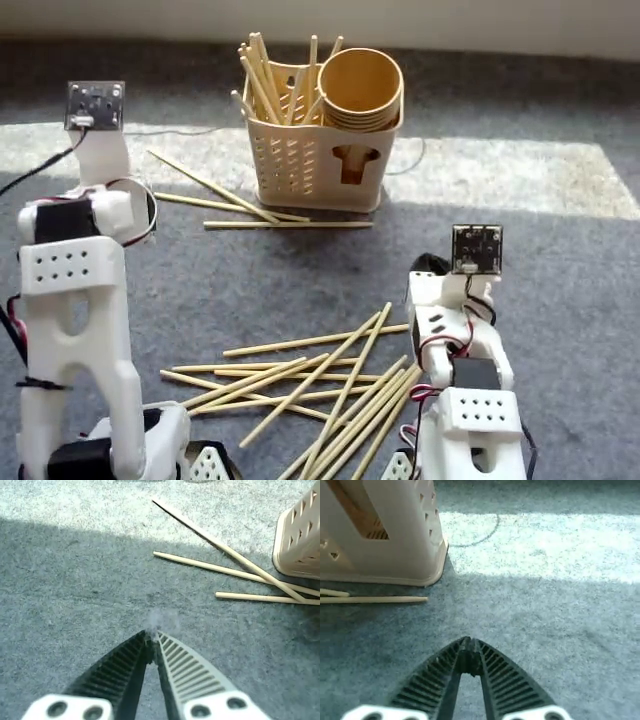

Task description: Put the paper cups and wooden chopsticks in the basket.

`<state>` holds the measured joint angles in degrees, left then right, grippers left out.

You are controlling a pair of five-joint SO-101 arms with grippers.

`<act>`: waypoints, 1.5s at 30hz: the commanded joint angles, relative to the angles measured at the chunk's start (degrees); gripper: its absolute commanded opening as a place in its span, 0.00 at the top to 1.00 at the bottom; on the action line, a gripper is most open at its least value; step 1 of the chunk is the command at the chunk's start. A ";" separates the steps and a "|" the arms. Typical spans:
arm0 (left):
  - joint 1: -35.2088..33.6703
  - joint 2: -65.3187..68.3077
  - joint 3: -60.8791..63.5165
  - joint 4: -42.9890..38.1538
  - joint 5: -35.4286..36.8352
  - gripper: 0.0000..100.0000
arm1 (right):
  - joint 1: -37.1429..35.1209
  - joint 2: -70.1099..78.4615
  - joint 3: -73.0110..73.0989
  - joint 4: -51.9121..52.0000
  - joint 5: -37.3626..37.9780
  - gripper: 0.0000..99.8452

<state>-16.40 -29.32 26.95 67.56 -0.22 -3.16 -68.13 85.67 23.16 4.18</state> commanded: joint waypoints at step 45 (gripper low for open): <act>-0.75 -26.15 45.49 -29.54 -0.26 0.89 | -16.22 45.67 -45.93 41.89 -20.13 0.86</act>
<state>-16.40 -54.73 72.75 39.08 -0.22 -18.90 -25.58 45.93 61.14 -8.48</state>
